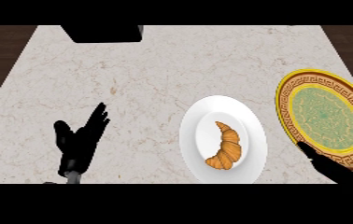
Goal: Pick the croissant from the plate and place it in the plate
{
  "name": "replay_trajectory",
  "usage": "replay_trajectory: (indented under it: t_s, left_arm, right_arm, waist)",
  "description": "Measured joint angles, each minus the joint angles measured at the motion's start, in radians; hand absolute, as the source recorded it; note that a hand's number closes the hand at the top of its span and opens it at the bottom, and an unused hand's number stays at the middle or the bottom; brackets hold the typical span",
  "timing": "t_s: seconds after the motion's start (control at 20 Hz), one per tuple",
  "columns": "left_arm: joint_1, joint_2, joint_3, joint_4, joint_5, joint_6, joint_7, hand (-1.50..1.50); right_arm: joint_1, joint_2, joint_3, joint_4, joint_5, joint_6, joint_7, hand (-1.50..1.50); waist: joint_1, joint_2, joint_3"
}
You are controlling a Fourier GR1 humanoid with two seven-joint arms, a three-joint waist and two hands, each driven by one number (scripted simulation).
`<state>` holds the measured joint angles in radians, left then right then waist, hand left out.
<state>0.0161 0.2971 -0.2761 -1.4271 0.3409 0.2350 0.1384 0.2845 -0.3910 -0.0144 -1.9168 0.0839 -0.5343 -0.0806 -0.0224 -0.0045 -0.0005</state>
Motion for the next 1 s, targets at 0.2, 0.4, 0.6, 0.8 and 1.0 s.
replay_trajectory:
  t_s: [0.2,0.4,0.6,0.8,1.0]
  left_arm:
    - [-0.015,0.003,0.007,0.012,-0.001,-0.010,0.004,0.00]
    - [-0.034,-0.007,0.003,0.009,-0.006,-0.009,0.020,0.00]
    - [-0.032,-0.016,-0.005,0.012,-0.017,-0.017,0.016,0.00]
    - [-0.021,-0.019,-0.004,0.004,-0.027,-0.026,0.016,0.00]
    - [-0.022,-0.039,0.002,0.008,-0.048,-0.023,0.017,0.00]
  right_arm:
    - [0.100,-0.101,0.068,-0.081,0.097,0.081,0.137,-1.50]
    - [0.113,-0.188,0.135,-0.159,0.194,0.171,0.324,-1.50]
    - [0.067,-0.226,0.204,-0.237,0.302,0.251,0.559,-1.50]
    - [-0.044,-0.191,0.309,-0.271,0.420,0.330,0.784,-1.50]
    - [-0.141,-0.103,0.398,-0.210,0.530,0.374,0.888,-1.50]
  waist:
    - [0.006,0.003,-0.002]
    - [0.019,0.005,-0.002]
    - [0.028,0.006,-0.002]
    - [0.035,0.005,-0.001]
    - [0.031,0.004,0.000]
